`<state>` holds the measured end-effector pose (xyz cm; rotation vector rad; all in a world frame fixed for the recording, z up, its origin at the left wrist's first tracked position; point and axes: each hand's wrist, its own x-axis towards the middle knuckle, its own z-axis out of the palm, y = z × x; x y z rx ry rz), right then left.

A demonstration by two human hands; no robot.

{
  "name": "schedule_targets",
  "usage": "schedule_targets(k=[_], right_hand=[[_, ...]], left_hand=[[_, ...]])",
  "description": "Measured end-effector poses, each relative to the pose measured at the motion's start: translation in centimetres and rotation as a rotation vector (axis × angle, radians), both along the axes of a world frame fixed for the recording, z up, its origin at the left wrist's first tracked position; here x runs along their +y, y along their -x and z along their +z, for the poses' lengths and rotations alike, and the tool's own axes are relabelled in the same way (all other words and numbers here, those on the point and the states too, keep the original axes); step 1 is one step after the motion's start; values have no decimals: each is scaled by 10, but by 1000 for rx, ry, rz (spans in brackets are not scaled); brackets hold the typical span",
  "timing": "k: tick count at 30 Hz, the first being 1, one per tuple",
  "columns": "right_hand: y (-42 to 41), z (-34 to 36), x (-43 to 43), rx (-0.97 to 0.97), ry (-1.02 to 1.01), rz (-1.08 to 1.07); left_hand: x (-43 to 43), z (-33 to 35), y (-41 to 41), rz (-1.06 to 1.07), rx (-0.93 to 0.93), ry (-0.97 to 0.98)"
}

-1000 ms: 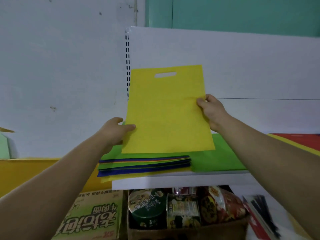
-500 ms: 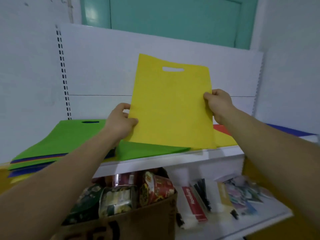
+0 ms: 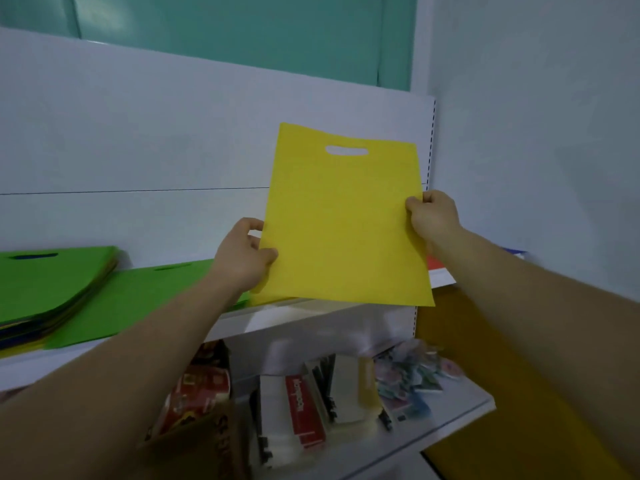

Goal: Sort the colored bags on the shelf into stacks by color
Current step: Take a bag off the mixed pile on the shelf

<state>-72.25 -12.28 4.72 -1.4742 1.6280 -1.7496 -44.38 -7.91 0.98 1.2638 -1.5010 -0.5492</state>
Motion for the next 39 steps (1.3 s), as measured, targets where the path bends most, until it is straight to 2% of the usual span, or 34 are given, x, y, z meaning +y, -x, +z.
schedule_targets(k=[4, 10, 13, 18, 22, 25, 28, 31, 35, 39], right_hand=[[-7, -3, -34, 4, -3, 21], [-40, -9, -101, 115, -89, 69], [-54, -18, -130, 180, -148, 99], [-64, -31, -165, 248, -258, 164], [-60, -41, -188, 333, -325, 217], [-56, -47, -196, 511, -380, 276], [-50, -53, -201, 847, -434, 348], [-47, -64, -200, 1116, -420, 397], [-45, -73, -196, 1175, -436, 569], [-45, -76, -194, 1210, -423, 602]], left_hand=[[-26, 0, -6, 17, -26, -40], [-68, -5, -35, 61, -97, -145], [-83, -8, -45, 87, -222, -172], [-94, -20, -45, 147, -543, -194], [-99, -25, -35, 179, -702, -234], [-97, -27, -27, 215, -820, -304], [-94, -30, -16, 239, -935, -407], [-89, -30, -5, 245, -956, -410], [-77, -29, 6, 97, -867, -481], [-69, -32, 12, 62, -921, -562]])
